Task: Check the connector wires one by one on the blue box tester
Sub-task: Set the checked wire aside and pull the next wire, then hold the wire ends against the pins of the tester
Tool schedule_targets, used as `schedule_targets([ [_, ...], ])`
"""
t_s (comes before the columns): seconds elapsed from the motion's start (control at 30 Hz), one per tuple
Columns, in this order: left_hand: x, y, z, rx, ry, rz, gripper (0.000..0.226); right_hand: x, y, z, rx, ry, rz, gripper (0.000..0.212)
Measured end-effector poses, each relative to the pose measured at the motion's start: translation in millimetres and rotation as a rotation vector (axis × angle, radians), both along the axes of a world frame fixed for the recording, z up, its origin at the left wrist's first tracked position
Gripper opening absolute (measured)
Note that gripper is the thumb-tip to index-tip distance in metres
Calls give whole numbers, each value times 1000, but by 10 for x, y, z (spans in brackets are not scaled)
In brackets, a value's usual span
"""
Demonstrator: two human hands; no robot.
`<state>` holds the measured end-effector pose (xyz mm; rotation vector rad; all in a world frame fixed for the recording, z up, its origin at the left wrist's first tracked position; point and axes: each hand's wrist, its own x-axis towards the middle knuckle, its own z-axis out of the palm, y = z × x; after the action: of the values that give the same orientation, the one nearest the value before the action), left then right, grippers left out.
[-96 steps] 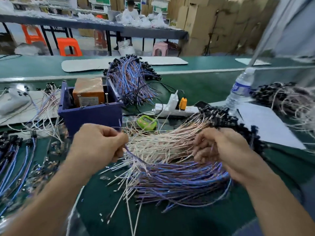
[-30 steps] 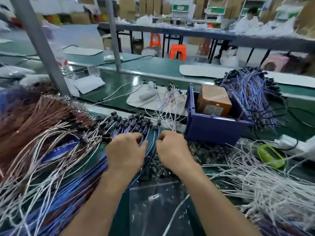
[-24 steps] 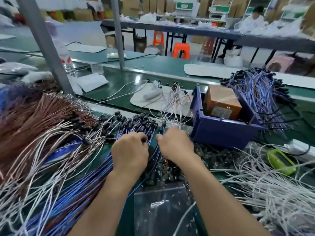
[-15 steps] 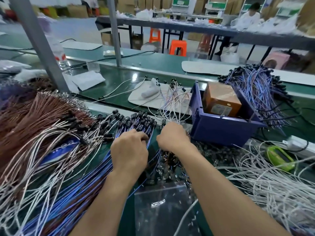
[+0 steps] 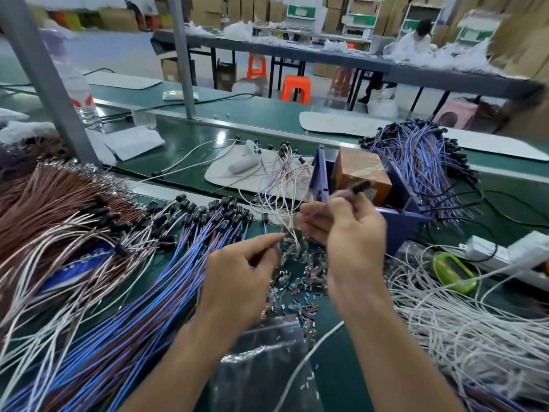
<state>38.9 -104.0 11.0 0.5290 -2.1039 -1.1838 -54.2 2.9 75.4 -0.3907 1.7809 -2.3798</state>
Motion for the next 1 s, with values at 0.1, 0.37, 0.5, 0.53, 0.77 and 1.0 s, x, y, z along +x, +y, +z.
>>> schedule_targets([
  [0.1, 33, 97, 41, 13, 39, -44, 29, -84, 442, 121, -274, -181, -80, 20],
  [0.37, -27, 194, 117, 289, -163, -301, 32, -390, 1445, -13, -59, -284, 11, 14],
  [0.5, -25, 281, 62, 58, -256, -380, 34, -272, 1441, -120, 452, -123, 574, 31],
  [0.53, -19, 317, 41, 6, -254, -411, 36, -215, 1378, -148, 531, -82, 640, 34],
  [0.77, -17, 468, -19, -301, -90, -363, 35, 18, 1019, -407, 717, 172, 465, 18],
  [1.0, -19, 448, 38, 37, -88, -244, 33, -51, 1002, -515, 643, 120, 442, 12],
])
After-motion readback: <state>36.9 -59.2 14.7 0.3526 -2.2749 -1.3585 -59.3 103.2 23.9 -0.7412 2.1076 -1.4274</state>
